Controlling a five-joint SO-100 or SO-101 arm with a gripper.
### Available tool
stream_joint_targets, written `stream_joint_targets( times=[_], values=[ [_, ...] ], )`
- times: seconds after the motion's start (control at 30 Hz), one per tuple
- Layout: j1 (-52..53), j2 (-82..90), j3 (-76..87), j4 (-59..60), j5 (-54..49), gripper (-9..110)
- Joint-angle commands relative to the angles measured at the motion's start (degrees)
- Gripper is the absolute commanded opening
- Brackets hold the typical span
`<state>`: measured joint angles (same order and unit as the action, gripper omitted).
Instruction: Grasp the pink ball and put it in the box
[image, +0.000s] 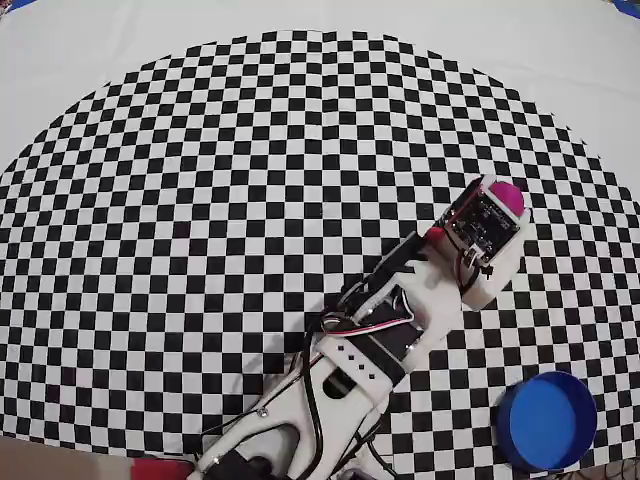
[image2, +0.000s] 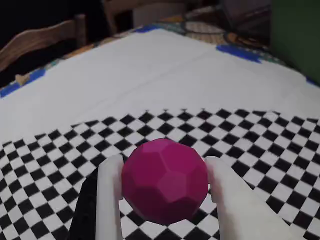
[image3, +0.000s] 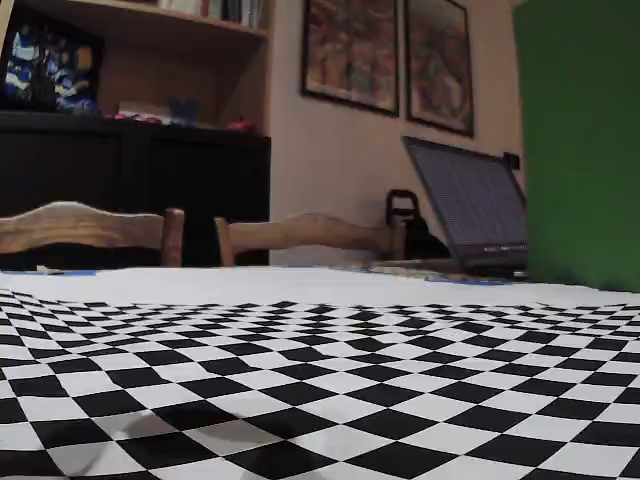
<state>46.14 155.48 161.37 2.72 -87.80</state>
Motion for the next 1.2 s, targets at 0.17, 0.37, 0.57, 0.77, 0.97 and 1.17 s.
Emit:
stream_joint_targets(
  times=[0.17, 0.37, 0.57, 0.77, 0.97, 1.17],
  values=[
    [3.0, 1.7, 0.6, 0.1, -0.4, 0],
    [4.2, 2.6, 2.6, 0.1, -0.4, 0],
    [5.4, 4.1, 4.0, 0.1, -0.4, 0],
    [10.7, 4.4, 3.8, 0.1, -0.4, 0],
    [15.6, 4.4, 4.5, 0.1, -0.4, 0],
    [18.9, 4.4, 4.7, 0.1, -0.4, 0]
  ],
)
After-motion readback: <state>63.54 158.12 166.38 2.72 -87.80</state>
